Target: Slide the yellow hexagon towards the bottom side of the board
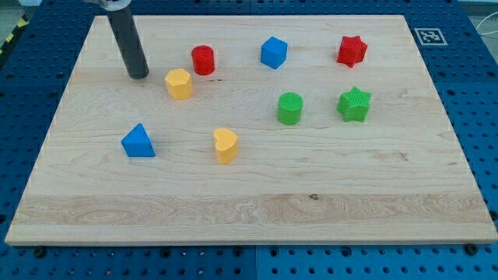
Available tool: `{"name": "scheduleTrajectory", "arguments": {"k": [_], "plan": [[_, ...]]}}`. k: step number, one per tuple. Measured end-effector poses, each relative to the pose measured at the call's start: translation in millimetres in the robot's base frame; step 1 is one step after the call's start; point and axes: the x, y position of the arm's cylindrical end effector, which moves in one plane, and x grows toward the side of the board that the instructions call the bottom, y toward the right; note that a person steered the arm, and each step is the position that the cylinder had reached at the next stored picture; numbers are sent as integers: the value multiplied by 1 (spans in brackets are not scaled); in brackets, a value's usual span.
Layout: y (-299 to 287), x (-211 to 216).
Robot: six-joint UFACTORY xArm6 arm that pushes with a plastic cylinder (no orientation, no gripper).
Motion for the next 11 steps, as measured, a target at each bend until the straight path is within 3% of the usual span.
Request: {"name": "scheduleTrajectory", "arguments": {"k": [2, 5, 7, 9, 11], "plan": [[44, 37], [16, 13], [37, -9], [62, -8], [69, 23]]}}
